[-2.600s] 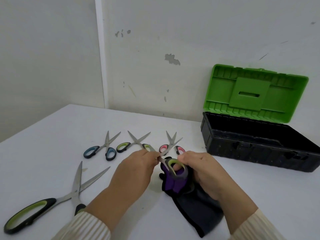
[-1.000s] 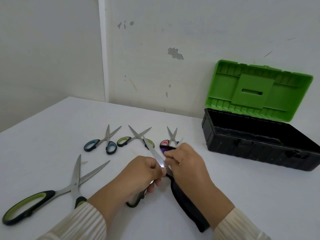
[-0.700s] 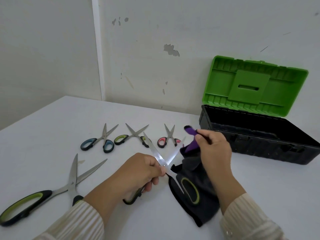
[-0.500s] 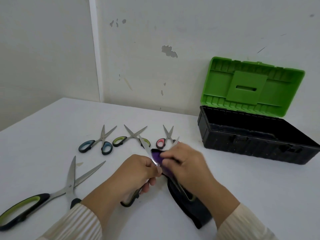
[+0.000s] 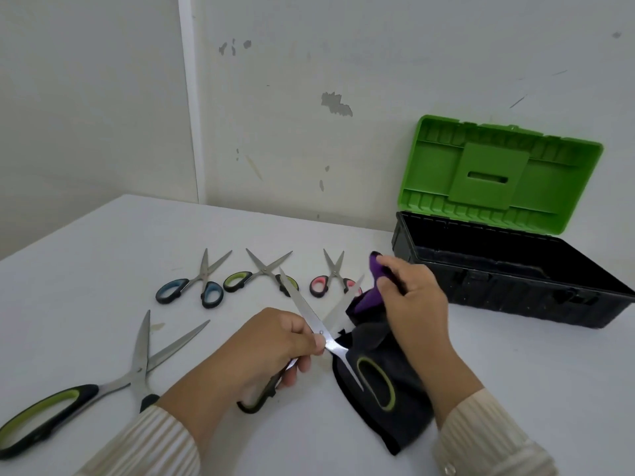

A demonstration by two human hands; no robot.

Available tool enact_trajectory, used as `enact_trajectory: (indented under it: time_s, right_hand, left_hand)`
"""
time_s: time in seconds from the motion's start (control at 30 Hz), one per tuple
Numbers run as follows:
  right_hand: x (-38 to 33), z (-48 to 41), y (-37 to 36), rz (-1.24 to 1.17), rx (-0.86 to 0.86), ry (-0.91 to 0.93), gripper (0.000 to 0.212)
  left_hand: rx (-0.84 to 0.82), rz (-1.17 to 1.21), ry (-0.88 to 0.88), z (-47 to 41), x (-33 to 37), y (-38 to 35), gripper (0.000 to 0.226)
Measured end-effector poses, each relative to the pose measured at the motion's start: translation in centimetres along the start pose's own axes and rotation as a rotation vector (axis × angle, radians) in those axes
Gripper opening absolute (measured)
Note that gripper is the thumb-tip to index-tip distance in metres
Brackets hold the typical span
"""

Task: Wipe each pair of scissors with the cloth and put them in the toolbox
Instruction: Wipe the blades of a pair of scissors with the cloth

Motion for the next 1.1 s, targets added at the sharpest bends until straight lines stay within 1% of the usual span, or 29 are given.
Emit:
enact_trajectory:
  time_s: [0.03,0.07,0.17,0.2,0.23,0.3,0.37,0.43,0.5,0.57,0.6,0.63,0.7,0.77,0.83,0.93,0.97,1.03,1.07,1.1]
  right_hand:
    - [0.0,0.1,0.1,0.017,-0.056,0.009,0.025]
    - [-0.4,0.4,-0.5,0.035,-0.157,0.035,0.023]
    - [-2.2,2.8,-3.8,0.097,-0.589,0.104,0.011]
    - [-2.5,3.6,-4.7,0.128,-0.68,0.12,0.015]
    - [-2.5,3.9,-5.2,0.139,-0.718,0.12,0.017]
    - [-2.2,3.7,-5.3,0.084,-0.701,0.076,0.018]
    - [-1.3,3.1,-4.8,-0.003,-0.64,-0.01,0.019]
    - [-0.4,2.7,-4.1,-0.106,-0.566,-0.113,0.021]
    - [0.1,2.5,-3.6,-0.188,-0.493,-0.195,0.022]
    - [0.2,2.6,-3.6,-0.248,-0.451,-0.249,0.023]
    - [0.2,2.8,-3.8,-0.276,-0.441,-0.267,0.024]
    - [0.0,2.9,-4.0,-0.294,-0.433,-0.272,0.026]
    - [-0.5,3.1,-4.5,-0.266,-0.418,-0.229,0.03]
    - [-1.4,3.3,-5.0,-0.209,-0.418,-0.134,0.032]
    - [-2.3,3.7,-5.5,-0.191,-0.441,-0.05,0.03]
    - [-2.4,3.9,-6.0,-0.163,-0.522,0.004,0.022]
    - [-2.1,3.6,-5.7,-0.137,-0.523,0.018,0.018]
    - [-0.9,2.2,-4.2,-0.101,-0.447,0.012,0.007]
    - [0.1,1.4,-3.2,-0.108,-0.381,-0.023,0.007]
    - [1.2,0.7,-1.9,-0.149,-0.297,-0.072,0.013]
  left_hand:
    - [0.013,0.023,-0.004,0.0,0.1,0.3,0.022]
    - [0.031,0.044,-0.011,0.0,0.1,0.7,0.022]
    - [0.059,0.107,-0.034,-0.2,0.2,1.4,0.022]
    - [0.053,0.128,-0.038,-0.2,0.2,1.3,0.022]
    - [0.041,0.144,-0.038,-0.1,0.2,1.3,0.022]
    - [0.008,0.169,-0.024,-0.1,0.2,1.2,0.022]
    - [-0.02,0.261,0.023,-0.1,0.0,1.6,0.024]
    - [-0.033,0.468,0.078,-0.3,-0.3,2.4,0.028]
    - [-0.028,0.722,0.093,-0.7,-0.5,3.1,0.038]
    - [-0.011,0.95,0.05,-1.1,-0.3,3.3,0.048]
    - [0.008,1.015,0.019,-1.3,-0.1,3.1,0.052]
    - [0.041,1.023,-0.01,-1.5,-0.1,2.7,0.052]
    - [0.103,0.887,-0.062,-1.6,0.2,1.3,0.04]
    - [0.128,0.723,-0.098,-1.3,0.3,-0.2,0.023]
    - [0.152,0.655,-0.102,-1.3,-0.1,-0.7,0.017]
    - [0.177,0.725,-0.097,-1.4,-0.3,0.4,0.016]
    - [0.197,0.767,-0.096,-1.4,-0.2,0.9,0.016]
    - [0.259,0.818,-0.072,-1.3,-0.5,2.0,0.018]
    - [0.276,0.826,-0.053,-1.2,-0.7,2.3,0.02]
    - [0.277,0.818,-0.032,-1.2,-0.8,2.4,0.023]
Point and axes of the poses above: each hand's wrist, its own z-axis away from the middle knuckle, its own y-axis out of the back of the hand, x = y × z, the point moved 9 cm from there along -z, towards the middle knuckle, and after that the axes turned 2 degrees about y, right-handed, at the moved point
